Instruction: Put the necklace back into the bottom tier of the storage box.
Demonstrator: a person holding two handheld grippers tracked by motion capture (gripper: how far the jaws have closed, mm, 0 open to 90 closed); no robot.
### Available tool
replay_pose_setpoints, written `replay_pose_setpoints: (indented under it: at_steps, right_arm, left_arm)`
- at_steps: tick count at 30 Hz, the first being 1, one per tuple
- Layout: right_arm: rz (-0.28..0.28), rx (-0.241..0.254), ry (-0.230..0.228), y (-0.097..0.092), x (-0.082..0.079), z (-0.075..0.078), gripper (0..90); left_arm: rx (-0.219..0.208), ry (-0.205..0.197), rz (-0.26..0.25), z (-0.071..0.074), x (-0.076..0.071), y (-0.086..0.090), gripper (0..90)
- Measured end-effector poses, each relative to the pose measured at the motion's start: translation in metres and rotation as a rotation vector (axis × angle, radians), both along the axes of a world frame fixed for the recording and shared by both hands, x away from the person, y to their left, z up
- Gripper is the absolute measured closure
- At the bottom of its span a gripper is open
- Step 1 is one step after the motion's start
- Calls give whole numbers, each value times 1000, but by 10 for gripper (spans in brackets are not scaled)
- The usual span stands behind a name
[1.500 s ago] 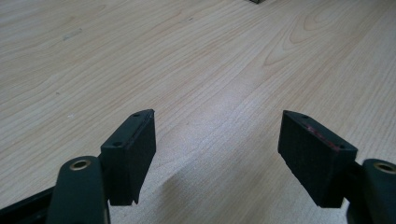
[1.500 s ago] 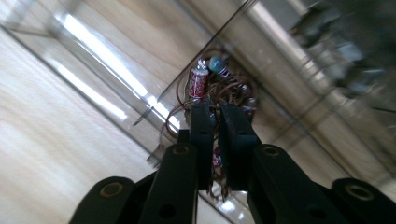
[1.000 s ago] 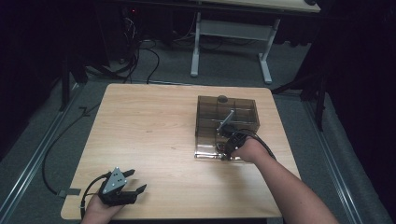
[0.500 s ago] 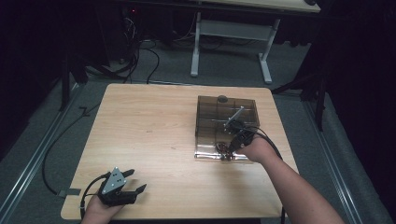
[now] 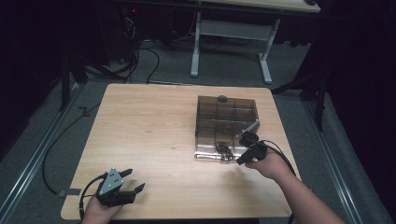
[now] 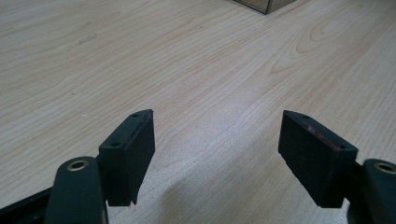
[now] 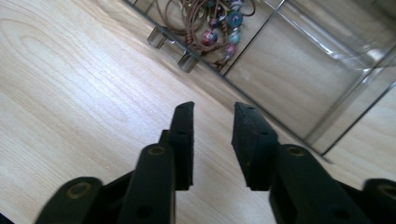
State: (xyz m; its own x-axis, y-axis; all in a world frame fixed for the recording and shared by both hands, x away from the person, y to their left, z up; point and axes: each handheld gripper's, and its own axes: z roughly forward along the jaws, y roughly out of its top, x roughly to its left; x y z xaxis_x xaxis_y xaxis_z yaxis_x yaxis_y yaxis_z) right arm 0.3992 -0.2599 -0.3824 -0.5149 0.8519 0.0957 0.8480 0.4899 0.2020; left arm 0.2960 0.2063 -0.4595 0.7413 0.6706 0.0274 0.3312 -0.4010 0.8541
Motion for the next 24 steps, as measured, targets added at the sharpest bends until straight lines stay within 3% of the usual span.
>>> replay_pose_setpoints:
  at_steps: [5,7,12,14,17,20,21,24]
  right_arm:
    - [6,22,-64,-3,-14,-8,576]
    - [20,26,-128,-3,-22,-12,544]
    - [1,115,-256,-4,-42,-25,488]
    - [5,184,-309,-8,-50,-35,475]
    - [-45,278,-433,-20,-65,-51,472]
    - [-92,344,-526,-30,-78,-60,469]
    - [-106,368,-577,-35,-86,-62,437]
    - [-114,372,-617,-41,-90,-64,424]
  left_arm:
    - [-6,3,-3,0,0,0,273]
    - [-13,2,-4,0,1,1,272]
    - [-17,-5,-4,0,0,1,269]
    - [-29,-1,-9,0,0,2,261]
    - [-43,2,-6,0,1,3,249]
    - [-49,1,5,0,1,3,247]
    - [-48,1,7,0,1,3,246]
    - [-36,4,11,0,1,2,244]
